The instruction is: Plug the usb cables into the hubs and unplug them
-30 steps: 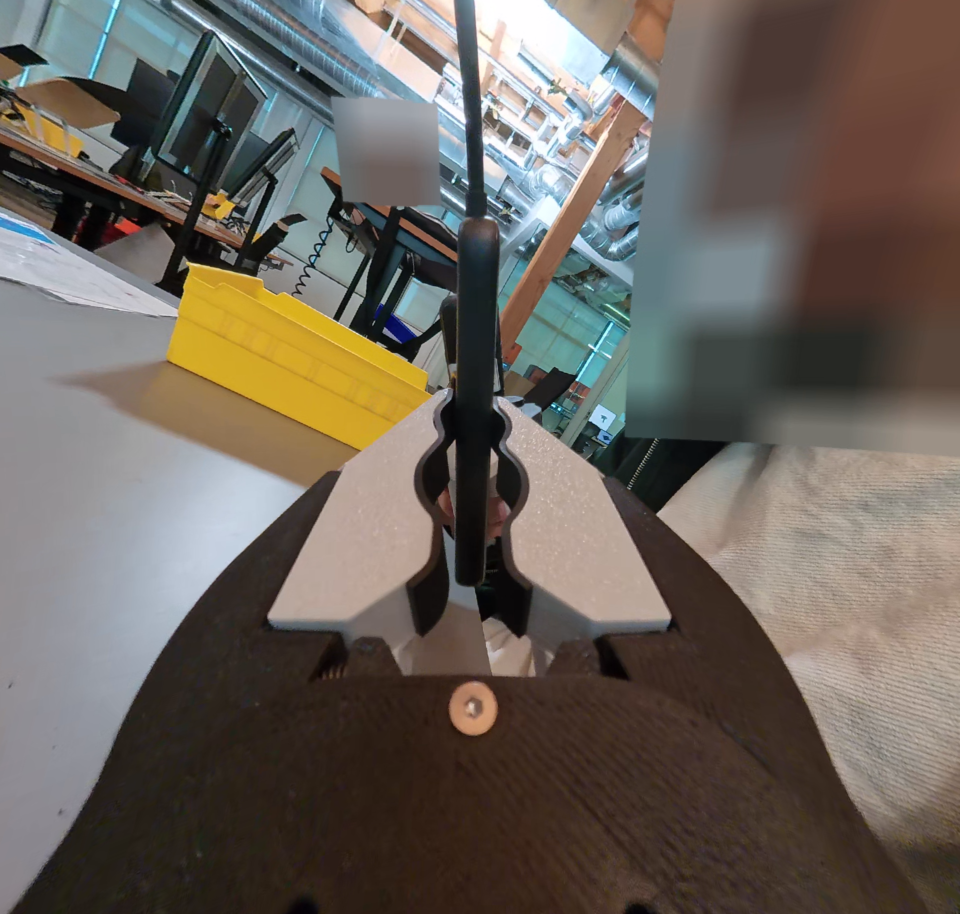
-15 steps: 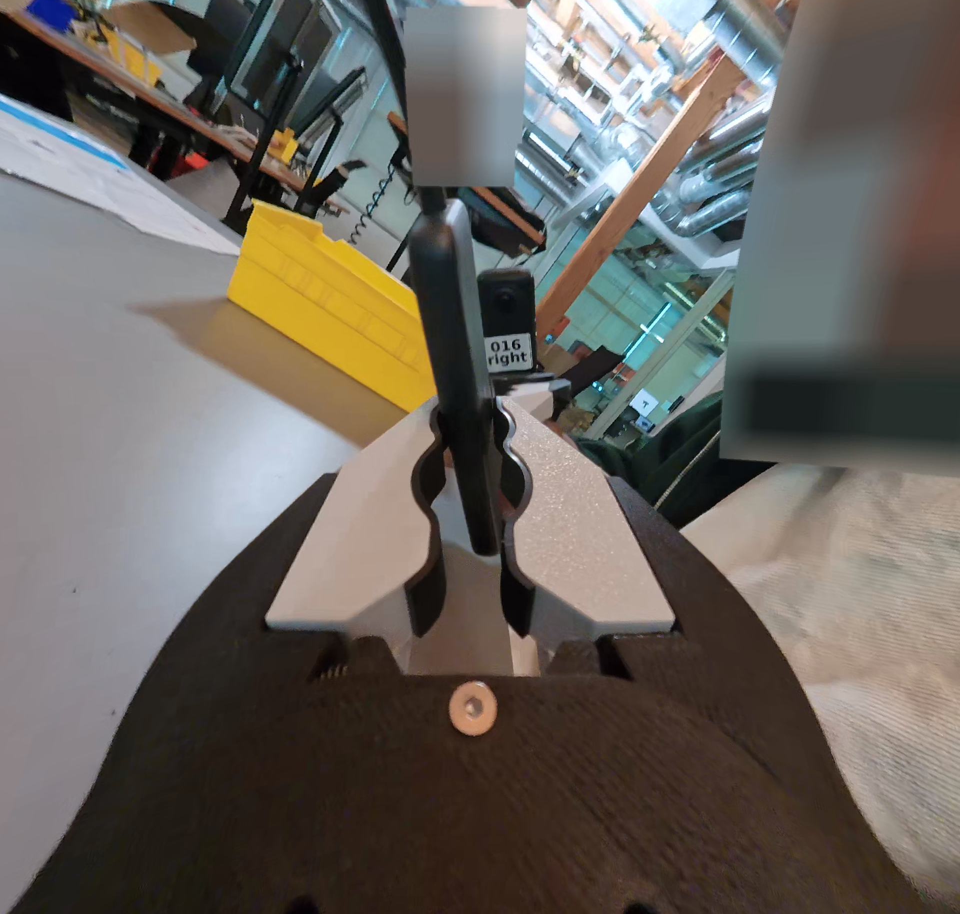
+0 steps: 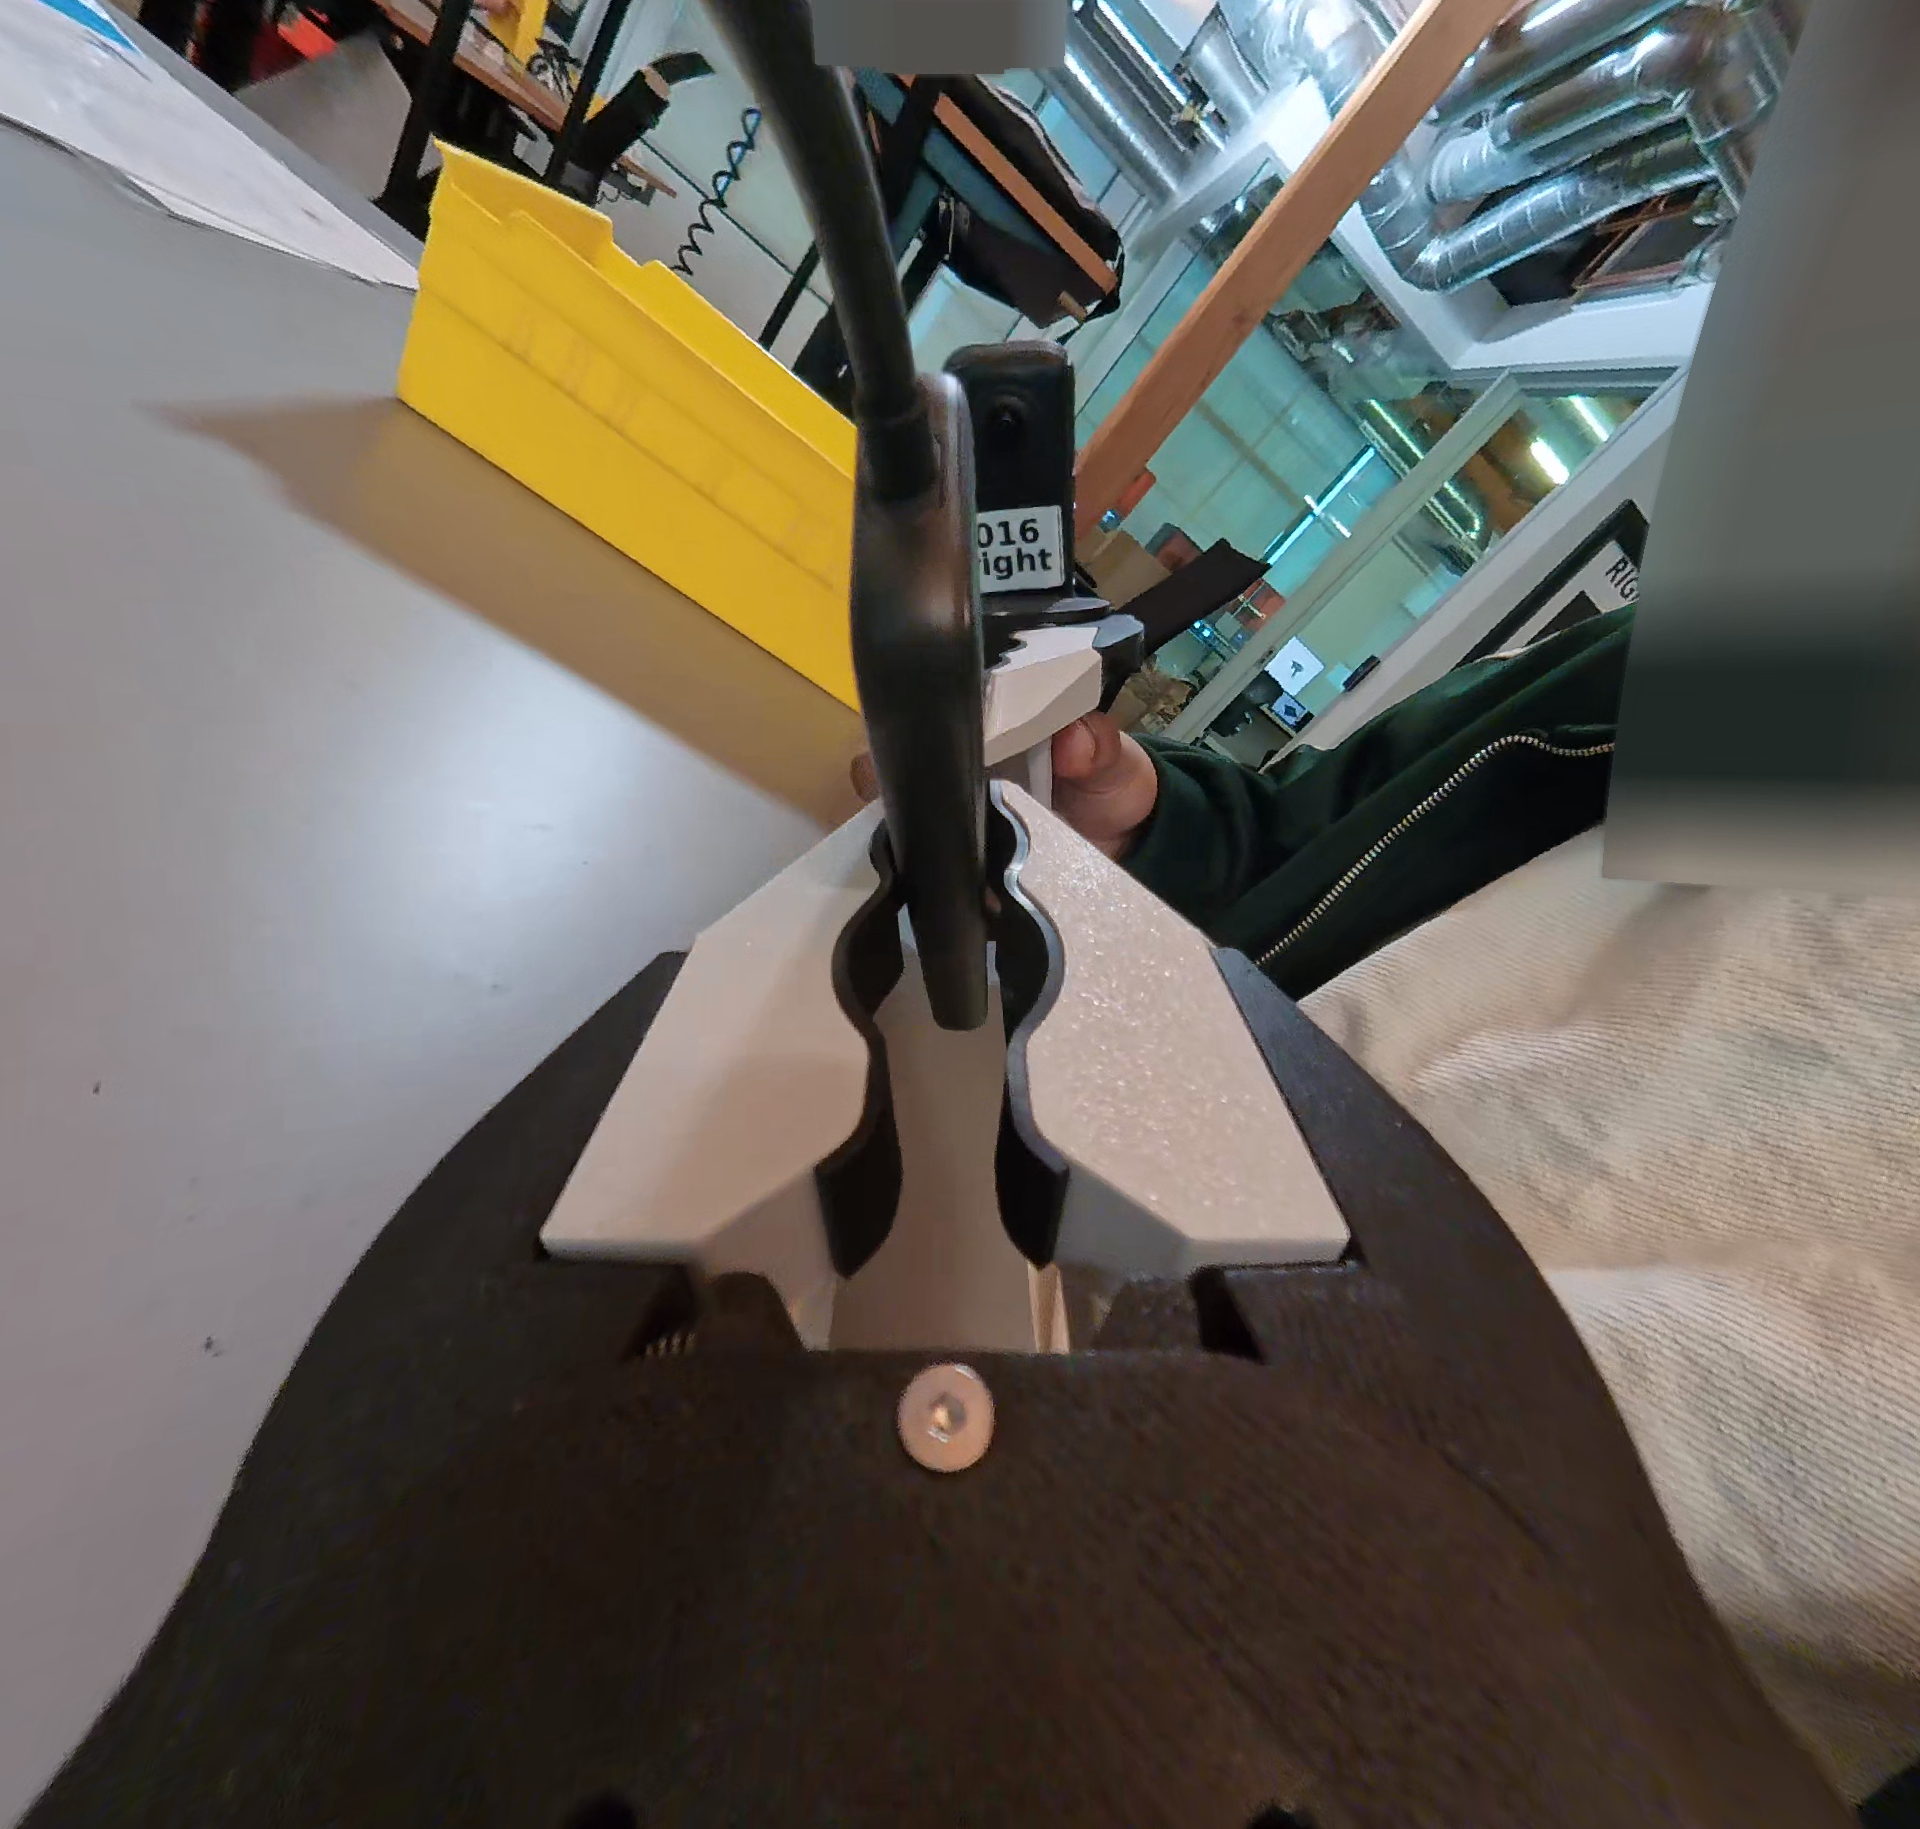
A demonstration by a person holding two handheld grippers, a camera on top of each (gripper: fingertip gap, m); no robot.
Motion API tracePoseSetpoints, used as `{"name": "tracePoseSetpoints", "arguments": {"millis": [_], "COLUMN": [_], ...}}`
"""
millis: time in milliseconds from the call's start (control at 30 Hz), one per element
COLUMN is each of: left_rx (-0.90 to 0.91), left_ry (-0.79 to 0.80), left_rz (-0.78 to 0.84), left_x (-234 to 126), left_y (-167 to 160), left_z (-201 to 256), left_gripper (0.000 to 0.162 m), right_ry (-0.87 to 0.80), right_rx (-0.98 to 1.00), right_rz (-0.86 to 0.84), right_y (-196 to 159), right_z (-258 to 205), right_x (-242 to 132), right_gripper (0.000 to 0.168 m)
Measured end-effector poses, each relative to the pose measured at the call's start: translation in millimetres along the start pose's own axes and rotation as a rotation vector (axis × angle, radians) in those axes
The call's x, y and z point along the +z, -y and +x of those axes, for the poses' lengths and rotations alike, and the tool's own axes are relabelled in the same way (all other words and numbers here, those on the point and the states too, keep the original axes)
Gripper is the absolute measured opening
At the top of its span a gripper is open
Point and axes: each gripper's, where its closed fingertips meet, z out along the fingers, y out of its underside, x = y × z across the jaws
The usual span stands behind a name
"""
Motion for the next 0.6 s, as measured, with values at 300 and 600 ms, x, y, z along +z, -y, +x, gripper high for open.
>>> {"name": "tracePoseSetpoints", "arguments": {"millis": [300,600], "left_rx": [-0.008,-0.044], "left_ry": [0.013,-0.025], "left_rz": [0.011,0.067], "left_x": [3.1,6.2], "left_y": [1.3,7.9], "left_z": [-1.7,3.2], "left_gripper": [0.009,0.009], "right_ry": [-0.022,0.008], "right_rx": [-0.031,-0.012], "right_rz": [-0.008,0.035], "right_y": [1.6,9.0], "right_z": [2.4,-2.5], "right_x": [-1.3,-3.7], "right_gripper": [0.005,0.005]}}
